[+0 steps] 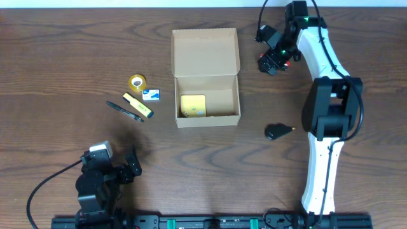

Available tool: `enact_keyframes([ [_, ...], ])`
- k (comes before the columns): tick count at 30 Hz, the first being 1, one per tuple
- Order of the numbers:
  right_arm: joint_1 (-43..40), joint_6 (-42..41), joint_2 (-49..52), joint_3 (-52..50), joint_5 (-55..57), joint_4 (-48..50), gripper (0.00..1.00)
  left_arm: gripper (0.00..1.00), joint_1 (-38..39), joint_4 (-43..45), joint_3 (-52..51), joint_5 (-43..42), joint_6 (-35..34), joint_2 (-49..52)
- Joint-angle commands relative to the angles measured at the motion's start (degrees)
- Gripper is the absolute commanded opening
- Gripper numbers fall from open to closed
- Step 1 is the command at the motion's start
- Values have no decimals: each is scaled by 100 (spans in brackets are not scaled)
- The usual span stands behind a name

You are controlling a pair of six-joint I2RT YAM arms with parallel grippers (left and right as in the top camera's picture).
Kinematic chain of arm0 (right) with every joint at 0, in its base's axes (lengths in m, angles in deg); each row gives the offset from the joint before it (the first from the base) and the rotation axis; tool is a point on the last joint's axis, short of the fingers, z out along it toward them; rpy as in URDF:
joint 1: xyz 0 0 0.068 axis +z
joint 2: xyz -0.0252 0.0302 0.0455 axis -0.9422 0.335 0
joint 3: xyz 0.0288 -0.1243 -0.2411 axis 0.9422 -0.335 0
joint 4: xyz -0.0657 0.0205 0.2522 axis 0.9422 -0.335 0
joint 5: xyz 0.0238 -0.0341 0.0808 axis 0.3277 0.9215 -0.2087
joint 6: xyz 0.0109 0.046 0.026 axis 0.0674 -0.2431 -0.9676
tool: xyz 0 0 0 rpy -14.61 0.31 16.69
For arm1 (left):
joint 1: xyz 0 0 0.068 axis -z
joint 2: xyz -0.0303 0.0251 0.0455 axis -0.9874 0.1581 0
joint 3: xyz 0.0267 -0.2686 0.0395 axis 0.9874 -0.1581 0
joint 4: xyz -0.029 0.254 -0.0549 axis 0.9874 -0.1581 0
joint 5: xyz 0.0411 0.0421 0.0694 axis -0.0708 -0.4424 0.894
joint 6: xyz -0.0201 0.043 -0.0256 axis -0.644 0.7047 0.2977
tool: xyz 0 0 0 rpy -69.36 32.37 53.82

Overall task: Pack container
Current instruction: 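Lower the right gripper and grasp the red-black stapler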

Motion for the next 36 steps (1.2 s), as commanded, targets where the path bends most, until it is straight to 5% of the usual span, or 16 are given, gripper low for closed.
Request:
enact_keyframes([
  [1,13,63,109,-17,-107,20,99,95,24,-2,-39,-22,0,-39],
  [24,-72,-289,376,-17,-70,52,95,95,24,-2,-39,-22,2,-39],
  [32,-70,-560,378,-17,-70,153,73,95,22,-2,-39,-22,2,-39],
  [36,-70,-632,378,-17,-68,155,52,95,24,-2,-39,-22,2,-39],
])
